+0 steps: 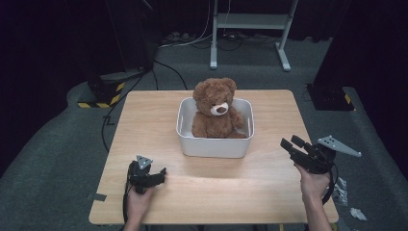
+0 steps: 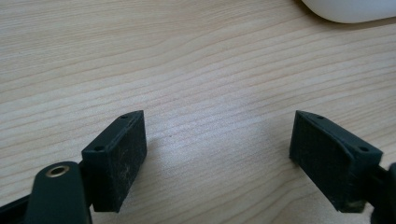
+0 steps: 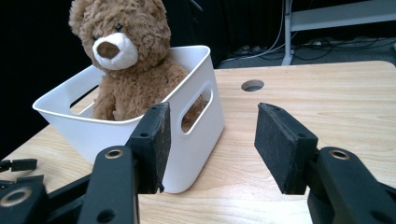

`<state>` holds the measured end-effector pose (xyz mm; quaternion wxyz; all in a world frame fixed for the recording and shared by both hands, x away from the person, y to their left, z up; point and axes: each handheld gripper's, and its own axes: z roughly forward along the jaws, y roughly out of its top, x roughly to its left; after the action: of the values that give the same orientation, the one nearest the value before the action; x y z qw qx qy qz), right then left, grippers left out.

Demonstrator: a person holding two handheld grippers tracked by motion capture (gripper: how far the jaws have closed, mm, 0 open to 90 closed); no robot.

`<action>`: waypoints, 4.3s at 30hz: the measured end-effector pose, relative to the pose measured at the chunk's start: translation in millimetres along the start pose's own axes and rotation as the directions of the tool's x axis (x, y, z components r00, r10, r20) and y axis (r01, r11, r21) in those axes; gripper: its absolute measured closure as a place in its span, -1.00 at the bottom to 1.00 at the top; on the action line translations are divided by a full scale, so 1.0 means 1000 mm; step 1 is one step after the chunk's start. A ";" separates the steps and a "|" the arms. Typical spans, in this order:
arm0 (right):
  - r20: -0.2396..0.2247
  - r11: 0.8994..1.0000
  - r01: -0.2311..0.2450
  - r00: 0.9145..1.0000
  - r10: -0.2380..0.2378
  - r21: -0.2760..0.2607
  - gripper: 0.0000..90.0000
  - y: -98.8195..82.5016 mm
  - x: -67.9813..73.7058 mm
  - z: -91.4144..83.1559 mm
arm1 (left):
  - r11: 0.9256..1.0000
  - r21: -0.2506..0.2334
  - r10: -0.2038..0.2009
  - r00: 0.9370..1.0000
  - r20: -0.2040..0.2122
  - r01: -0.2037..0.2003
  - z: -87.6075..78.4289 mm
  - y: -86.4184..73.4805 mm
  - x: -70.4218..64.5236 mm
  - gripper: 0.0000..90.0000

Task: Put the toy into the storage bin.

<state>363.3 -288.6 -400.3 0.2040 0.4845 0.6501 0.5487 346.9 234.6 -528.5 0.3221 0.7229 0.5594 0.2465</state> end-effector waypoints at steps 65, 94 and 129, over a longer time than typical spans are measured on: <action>0.067 0.971 -0.018 0.998 0.002 0.240 -0.20 -0.059 -0.012 0.066 | 1.000 0.000 -0.001 1.000 -0.001 0.001 0.000 0.000 0.000 -0.58; 0.169 0.926 0.072 0.975 -0.143 0.370 -0.23 -0.079 -0.005 0.098 | 1.000 0.003 0.002 1.000 0.001 -0.002 0.000 0.000 0.000 -0.58; 0.187 0.903 0.128 0.957 -0.221 0.410 -0.33 -0.095 0.001 0.116 | 1.000 0.001 0.001 1.000 -0.001 -0.001 0.000 0.000 0.000 -0.58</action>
<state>416.4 -221.4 -522.8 0.2246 0.5149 0.7600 0.3267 346.8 234.6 -528.4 0.3212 0.7232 0.5594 0.2466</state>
